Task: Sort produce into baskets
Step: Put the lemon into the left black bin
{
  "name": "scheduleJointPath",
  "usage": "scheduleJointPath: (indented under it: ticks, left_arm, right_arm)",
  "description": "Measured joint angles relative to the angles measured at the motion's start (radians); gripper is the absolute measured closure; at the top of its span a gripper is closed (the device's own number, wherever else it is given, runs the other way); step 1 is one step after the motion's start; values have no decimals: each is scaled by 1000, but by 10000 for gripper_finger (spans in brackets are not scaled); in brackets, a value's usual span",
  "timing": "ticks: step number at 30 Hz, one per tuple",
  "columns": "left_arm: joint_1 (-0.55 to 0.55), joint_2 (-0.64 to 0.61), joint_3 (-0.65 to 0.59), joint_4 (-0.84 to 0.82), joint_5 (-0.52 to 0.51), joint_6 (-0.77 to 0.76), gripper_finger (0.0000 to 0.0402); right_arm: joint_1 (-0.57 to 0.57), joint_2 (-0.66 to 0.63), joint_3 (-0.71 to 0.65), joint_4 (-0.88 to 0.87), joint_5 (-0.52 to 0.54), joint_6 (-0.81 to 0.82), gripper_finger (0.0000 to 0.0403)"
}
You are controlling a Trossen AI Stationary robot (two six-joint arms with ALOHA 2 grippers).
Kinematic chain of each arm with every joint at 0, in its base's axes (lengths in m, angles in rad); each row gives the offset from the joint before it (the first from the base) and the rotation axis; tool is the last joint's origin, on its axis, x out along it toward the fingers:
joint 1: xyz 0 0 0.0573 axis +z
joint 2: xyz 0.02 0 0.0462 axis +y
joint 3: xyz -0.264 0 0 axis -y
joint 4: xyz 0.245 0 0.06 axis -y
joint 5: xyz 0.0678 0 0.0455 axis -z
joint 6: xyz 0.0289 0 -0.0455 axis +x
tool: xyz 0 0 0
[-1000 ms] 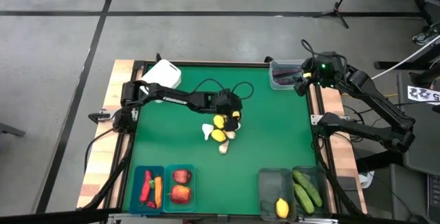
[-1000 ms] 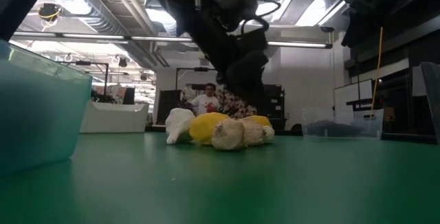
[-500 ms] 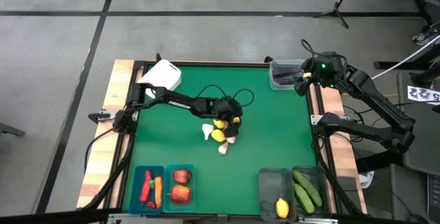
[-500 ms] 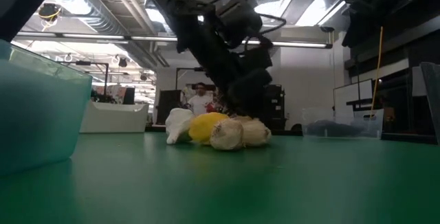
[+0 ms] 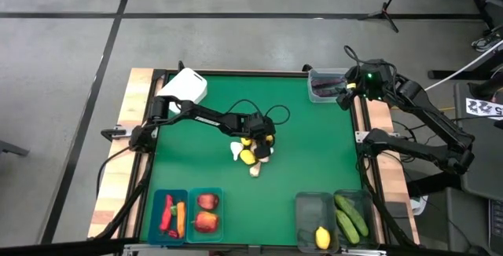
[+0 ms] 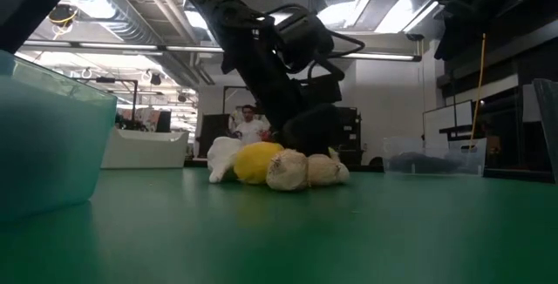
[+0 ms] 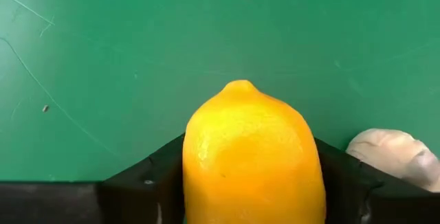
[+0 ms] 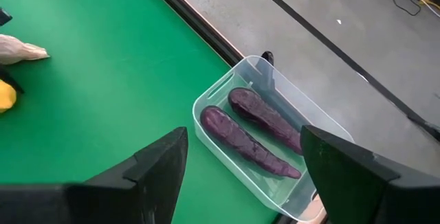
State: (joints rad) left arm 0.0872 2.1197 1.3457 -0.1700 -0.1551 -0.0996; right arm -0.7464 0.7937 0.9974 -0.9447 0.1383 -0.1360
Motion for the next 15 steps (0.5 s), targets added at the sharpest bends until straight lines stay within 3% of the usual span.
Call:
scheduleJointPath:
  ticks: [6,15]
  left_arm:
    - [-3,0,13,-13,-2,-24,208]
    - [-37,-52,114,-8,-3,6,196]
  right_arm:
    - [0,0,0,-1,0,0,121]
    - [0,0,0,-1,0,0,121]
